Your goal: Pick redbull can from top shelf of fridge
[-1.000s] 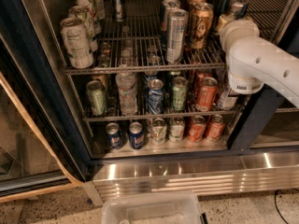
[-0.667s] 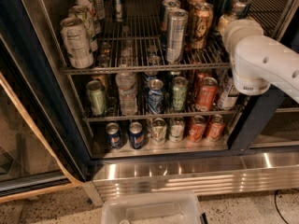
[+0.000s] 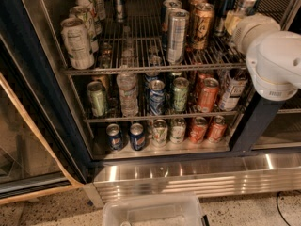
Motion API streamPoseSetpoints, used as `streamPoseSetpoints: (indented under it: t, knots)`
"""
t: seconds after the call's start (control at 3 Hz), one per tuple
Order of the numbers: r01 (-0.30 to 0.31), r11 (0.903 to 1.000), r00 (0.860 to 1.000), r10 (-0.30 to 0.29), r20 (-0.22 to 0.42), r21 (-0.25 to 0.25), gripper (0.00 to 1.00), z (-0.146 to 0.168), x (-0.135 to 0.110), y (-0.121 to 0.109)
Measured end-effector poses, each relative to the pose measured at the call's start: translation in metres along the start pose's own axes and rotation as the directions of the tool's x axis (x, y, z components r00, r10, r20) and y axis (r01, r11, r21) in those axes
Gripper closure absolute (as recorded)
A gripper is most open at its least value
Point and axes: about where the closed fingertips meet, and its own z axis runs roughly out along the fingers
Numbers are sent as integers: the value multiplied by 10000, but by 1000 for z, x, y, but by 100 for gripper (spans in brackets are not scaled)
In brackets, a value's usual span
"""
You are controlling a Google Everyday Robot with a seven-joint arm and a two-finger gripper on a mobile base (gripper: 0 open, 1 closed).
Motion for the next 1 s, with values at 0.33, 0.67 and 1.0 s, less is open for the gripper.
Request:
streamPoseSetpoints:
  t: [0.33,0.67,1.0]
  knots:
    - [-189,9983,9998,191,43,-547,100,-21,-10,5]
    - [-227,9937,9994,253,224,-1095,100,-51,-21,12]
    - [-101,9926,9998,123,175,-1213,100,-58,-21,14]
